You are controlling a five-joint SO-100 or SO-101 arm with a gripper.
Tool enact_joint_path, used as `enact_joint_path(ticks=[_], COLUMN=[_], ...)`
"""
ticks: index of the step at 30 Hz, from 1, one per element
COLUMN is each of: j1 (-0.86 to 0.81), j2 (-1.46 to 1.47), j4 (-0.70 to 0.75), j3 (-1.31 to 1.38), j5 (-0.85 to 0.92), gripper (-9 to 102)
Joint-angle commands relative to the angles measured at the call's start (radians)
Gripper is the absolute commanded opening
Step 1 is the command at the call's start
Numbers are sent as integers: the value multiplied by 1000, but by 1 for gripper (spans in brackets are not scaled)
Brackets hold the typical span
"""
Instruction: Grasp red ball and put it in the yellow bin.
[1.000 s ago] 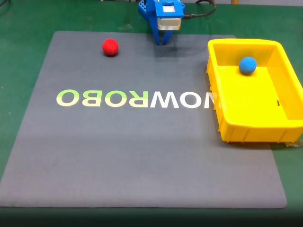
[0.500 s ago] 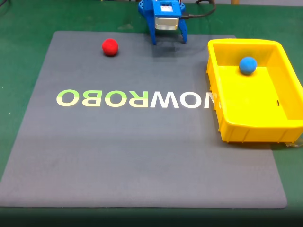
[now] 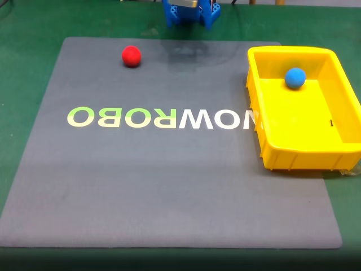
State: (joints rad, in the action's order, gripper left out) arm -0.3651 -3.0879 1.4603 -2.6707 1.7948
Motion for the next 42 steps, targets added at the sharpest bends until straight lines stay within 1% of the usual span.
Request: enact_joint_path(ticks=[1, 4, 7, 10, 13, 17, 22, 35, 42], j1=[-133, -239, -341, -411, -448, -446, -400, -357, -351], j2=[41, 78, 140, 232, 327, 436, 552, 781, 902], j4=[-86, -147, -247, -356, -453, -543, -644, -834, -902], j3=[72, 86, 83, 78, 75, 74, 74, 98, 150], j5=[52, 81, 107, 126, 130, 115, 74, 60, 52], gripper=[38, 38, 38, 38, 38, 37, 37, 37, 37])
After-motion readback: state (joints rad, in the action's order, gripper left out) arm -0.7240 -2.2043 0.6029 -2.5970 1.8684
